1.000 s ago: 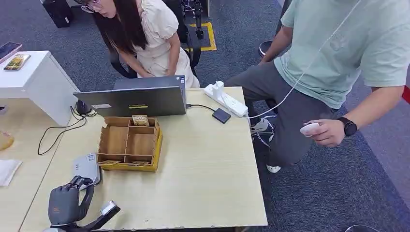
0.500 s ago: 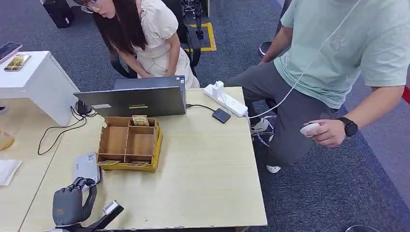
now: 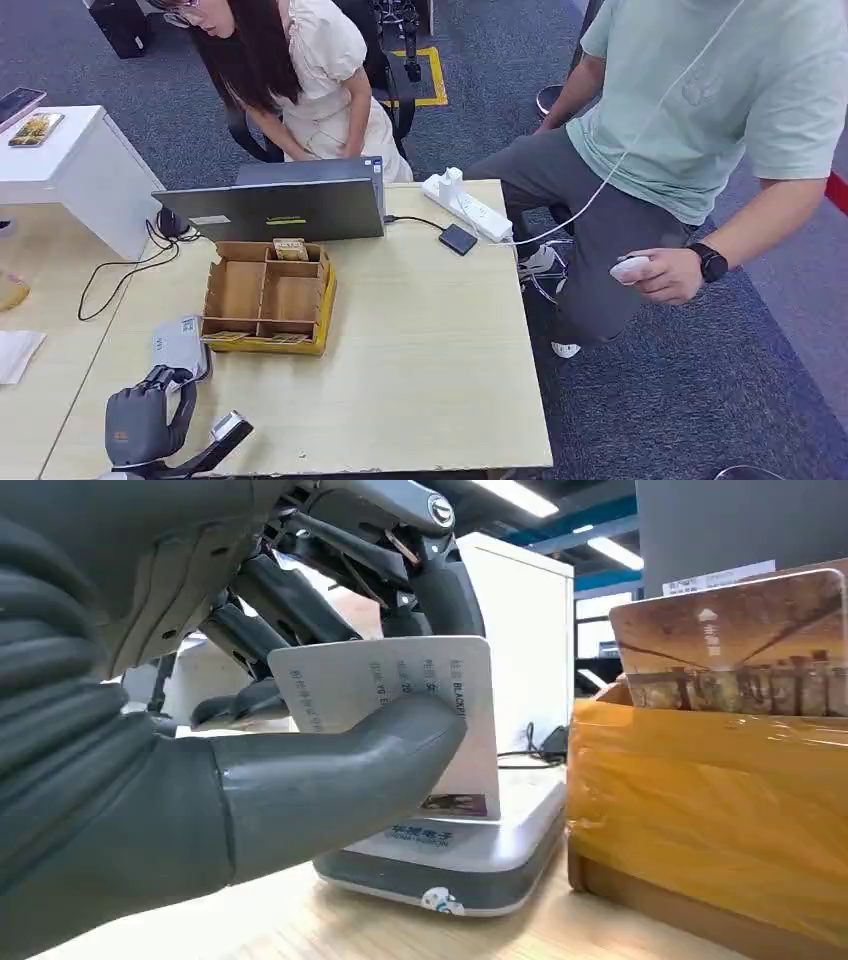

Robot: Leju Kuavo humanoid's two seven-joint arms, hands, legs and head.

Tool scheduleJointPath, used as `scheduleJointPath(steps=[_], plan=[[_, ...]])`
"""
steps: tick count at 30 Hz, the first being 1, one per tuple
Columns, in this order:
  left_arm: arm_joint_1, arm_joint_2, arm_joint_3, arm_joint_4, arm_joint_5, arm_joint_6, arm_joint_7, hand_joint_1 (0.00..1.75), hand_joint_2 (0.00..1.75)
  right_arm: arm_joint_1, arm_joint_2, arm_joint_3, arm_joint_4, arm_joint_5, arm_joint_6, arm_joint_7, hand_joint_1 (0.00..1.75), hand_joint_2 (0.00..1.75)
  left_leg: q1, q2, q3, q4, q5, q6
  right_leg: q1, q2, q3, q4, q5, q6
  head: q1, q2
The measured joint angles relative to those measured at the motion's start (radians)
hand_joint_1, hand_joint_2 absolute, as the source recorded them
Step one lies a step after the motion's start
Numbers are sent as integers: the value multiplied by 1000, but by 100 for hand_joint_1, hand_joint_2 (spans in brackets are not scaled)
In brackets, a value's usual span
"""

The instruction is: Pass the card to the sensor for recognition and then transmit it.

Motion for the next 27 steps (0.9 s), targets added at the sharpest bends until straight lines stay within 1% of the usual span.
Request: scheduleJointPath(steps=[8, 21, 27], plan=[[-3, -1, 8, 2, -21, 0, 0, 175, 175, 0, 2, -1, 0, 2, 0, 0, 0, 175, 0, 0, 0, 0, 0, 0, 0, 0, 0, 0, 0, 0, 0, 0], [-7, -2, 10, 2, -25, 0, 0, 175, 175, 0, 2, -1, 0, 3, 0, 0, 0, 175, 0, 0, 0, 0, 0, 0, 0, 0, 0, 0, 0, 0, 0, 0], [-20, -8, 21, 9, -54, 0, 0, 175, 175, 0, 3, -1, 0, 12, 1, 0, 0, 175, 0, 0, 0, 0, 0, 0, 0, 0, 0, 0, 0, 0, 0, 0]])
